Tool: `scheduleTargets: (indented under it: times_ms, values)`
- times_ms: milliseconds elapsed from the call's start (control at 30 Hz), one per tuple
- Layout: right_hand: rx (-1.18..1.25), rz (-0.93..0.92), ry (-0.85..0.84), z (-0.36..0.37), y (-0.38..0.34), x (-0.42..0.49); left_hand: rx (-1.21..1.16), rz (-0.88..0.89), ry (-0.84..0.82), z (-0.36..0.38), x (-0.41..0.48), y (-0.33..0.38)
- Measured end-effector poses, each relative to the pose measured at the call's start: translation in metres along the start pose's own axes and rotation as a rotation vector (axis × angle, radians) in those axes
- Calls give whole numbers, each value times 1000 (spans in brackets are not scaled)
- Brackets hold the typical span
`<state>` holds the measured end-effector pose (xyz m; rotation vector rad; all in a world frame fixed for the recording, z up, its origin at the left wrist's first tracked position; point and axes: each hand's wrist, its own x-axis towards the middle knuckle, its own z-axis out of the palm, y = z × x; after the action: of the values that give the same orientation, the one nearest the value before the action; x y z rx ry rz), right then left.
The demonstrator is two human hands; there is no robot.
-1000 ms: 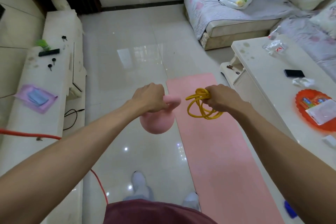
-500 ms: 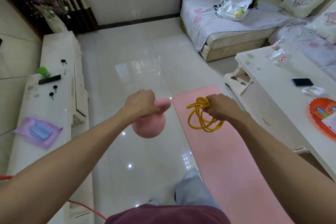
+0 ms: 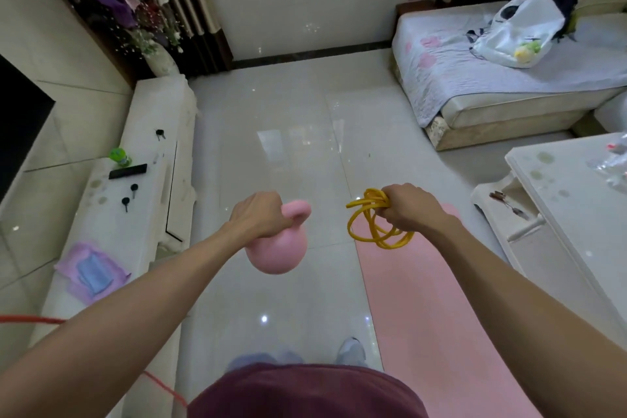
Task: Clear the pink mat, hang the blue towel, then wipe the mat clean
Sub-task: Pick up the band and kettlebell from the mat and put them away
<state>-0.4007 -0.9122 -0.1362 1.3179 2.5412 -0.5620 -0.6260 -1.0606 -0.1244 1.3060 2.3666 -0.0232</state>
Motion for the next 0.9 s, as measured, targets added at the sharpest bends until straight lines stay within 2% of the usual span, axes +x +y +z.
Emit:
scheduleTargets:
  times_ms: [267,533,900]
  values:
    - [-19,-9,-35,-37,14,122,-58,-55,-91,-31,126,10]
    - [-9,73,-43,-74,-4,268,-24,47,-216,-72,285,5]
    - [40,140,-19,-151,-15,432,68,116,-197,-166,473,14]
